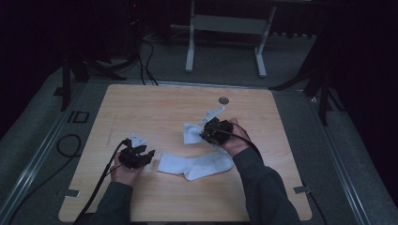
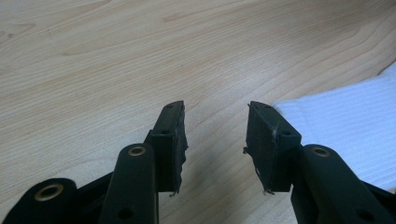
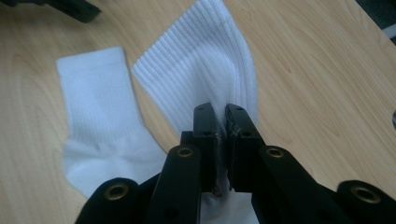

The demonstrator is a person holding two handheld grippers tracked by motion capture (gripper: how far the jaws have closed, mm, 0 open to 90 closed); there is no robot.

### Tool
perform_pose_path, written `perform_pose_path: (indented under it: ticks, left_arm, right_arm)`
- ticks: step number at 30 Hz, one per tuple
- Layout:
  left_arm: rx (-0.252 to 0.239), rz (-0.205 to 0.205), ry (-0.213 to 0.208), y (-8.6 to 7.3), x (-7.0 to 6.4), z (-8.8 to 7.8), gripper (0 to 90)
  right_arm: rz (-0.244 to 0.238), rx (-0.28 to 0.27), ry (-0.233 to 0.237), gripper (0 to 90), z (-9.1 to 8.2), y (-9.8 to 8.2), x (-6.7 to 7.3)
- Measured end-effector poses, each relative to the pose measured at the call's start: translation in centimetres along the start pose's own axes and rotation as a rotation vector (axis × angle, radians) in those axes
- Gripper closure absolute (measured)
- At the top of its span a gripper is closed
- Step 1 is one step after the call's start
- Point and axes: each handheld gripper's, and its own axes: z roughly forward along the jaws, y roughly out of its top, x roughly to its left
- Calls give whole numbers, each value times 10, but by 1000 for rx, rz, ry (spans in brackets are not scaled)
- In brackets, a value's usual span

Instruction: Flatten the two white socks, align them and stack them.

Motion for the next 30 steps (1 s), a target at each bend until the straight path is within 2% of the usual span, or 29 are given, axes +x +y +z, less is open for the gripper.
perform_pose_path:
  ticks: [6, 12, 16, 22, 30]
  left_arm:
    - [0, 0, -1, 0, 0, 0, 574]
    - [1, 1, -1, 0, 0, -1, 574]
    - [1, -1, -2, 0, 0, 0, 574]
    - [0, -1, -1, 0, 0, 0, 574]
    - [-1, -1, -1, 0, 0, 0, 574]
  right_arm:
    - [-31, -2, 12, 836, -2, 8, 15]
    - [-51, -20, 6, 836, -14, 19, 20]
    - [-48, -18, 29, 836, -16, 22, 25]
    - [-7, 18, 95, 834, 2, 18, 39]
    - [46, 62, 151, 832, 28, 10, 52]
